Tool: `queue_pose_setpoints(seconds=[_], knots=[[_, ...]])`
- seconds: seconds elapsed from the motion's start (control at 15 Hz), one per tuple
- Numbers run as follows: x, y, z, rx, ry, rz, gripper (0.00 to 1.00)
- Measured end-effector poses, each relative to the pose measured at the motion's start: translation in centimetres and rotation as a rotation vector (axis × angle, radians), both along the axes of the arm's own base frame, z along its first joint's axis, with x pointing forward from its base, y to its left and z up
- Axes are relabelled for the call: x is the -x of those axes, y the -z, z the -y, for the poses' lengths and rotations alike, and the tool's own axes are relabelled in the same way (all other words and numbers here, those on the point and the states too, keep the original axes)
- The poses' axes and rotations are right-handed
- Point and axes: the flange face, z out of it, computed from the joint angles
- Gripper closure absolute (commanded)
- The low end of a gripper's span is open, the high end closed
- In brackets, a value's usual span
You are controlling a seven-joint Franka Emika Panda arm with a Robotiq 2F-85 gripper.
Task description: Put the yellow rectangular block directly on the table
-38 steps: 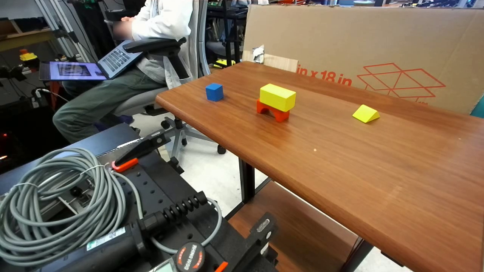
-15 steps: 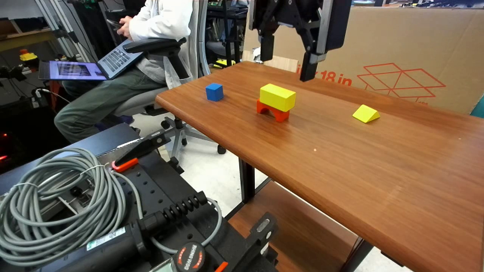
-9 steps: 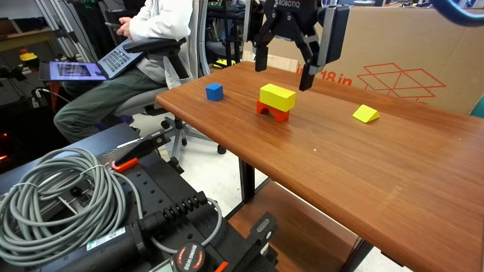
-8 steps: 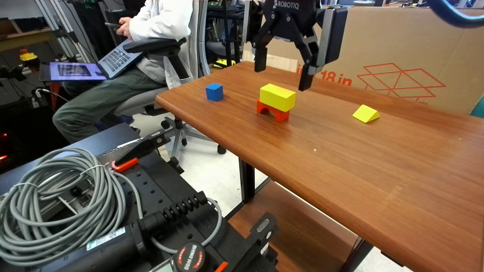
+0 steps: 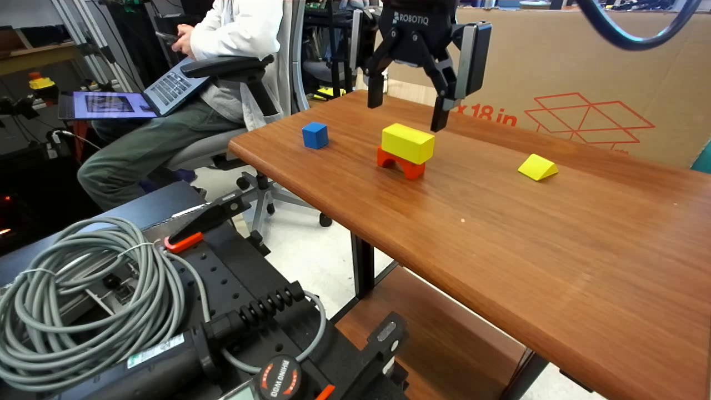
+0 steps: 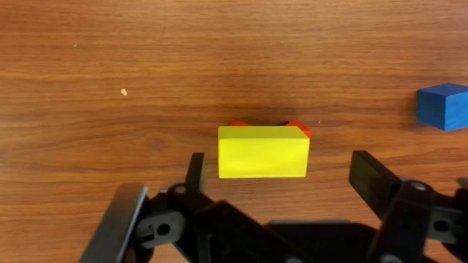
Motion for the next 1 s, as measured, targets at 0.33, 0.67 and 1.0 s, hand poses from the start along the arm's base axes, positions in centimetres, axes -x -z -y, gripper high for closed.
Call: queue_pose_setpoints(seconds=[0.33, 0.67, 1.0], knots=[[-0.7, -0.1, -0.2, 0.021, -0.034, 0.011, 0.00], [-0.7, 0.0, -0.4, 0.029, -0.049, 0.011, 0.00], [-0.5, 1.3, -0.9, 0.043, -0.072, -0.010, 0.00]])
